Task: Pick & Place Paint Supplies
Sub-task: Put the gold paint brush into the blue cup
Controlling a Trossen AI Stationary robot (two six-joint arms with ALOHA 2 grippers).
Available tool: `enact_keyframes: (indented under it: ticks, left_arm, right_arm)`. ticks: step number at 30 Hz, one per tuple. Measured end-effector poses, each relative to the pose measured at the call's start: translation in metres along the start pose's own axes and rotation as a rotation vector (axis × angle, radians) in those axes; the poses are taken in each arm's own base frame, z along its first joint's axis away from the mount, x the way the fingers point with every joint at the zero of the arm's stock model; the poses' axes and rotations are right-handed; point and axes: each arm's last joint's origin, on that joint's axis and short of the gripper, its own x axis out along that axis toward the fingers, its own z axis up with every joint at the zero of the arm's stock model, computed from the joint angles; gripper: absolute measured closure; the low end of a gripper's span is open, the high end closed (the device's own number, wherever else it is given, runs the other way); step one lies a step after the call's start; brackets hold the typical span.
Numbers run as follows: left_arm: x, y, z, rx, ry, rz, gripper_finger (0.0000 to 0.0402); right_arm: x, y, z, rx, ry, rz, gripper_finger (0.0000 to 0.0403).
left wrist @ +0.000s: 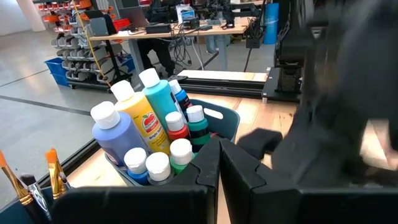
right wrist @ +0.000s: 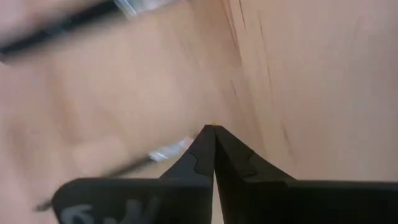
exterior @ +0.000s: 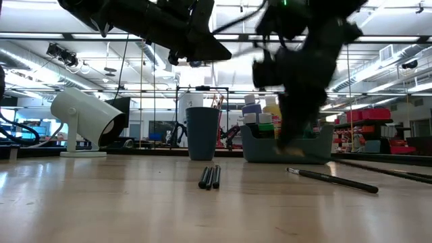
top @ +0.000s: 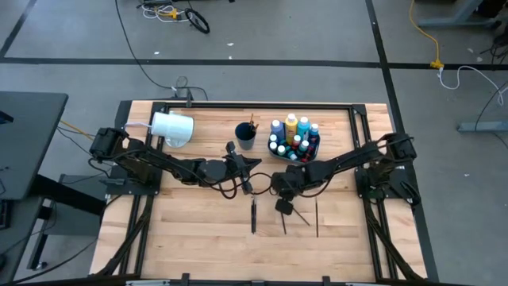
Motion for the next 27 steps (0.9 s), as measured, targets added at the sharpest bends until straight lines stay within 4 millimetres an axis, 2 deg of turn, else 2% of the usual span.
enact_keyframes:
  ticks: [4, 8, 10, 15, 18, 22, 27]
  left_arm:
    - [0.0, 0.0, 0.0, 0.0, 0.0, 0.0, 0.0384]
    - [-0.001, 0.0, 0.0, 0.075, -0.003, 0.039, 0.0387]
    - [-0.008, 0.001, 0.006, 0.142, -0.011, 0.151, 0.0393]
    - [-0.033, 0.012, 0.039, 0.156, -0.066, 0.431, 0.0392]
    - [-0.05, 0.02, 0.055, 0.152, -0.079, 0.508, 0.0386]
    - [-0.067, 0.029, 0.072, 0.191, -0.073, 0.573, 0.039]
    - [-0.077, 0.037, 0.081, 0.202, -0.07, 0.616, 0.0394]
  right_arm:
    - [-0.028, 0.009, 0.019, -0.075, -0.107, 0.03, 0.0402]
    - [-0.063, 0.013, 0.037, -0.171, -0.256, -0.055, 0.0402]
    - [-0.077, 0.012, 0.042, -0.214, -0.337, -0.153, 0.0402]
    - [-0.109, 0.009, 0.061, -0.263, -0.632, -0.387, 0.0402]
    - [-0.123, 0.009, 0.078, -0.301, -0.811, -0.491, 0.0402]
    - [-0.141, 0.004, 0.101, -0.347, -1.051, -0.535, 0.0403]
    - [-0.146, -0.018, 0.123, -0.347, -1.234, -0.638, 0.0403]
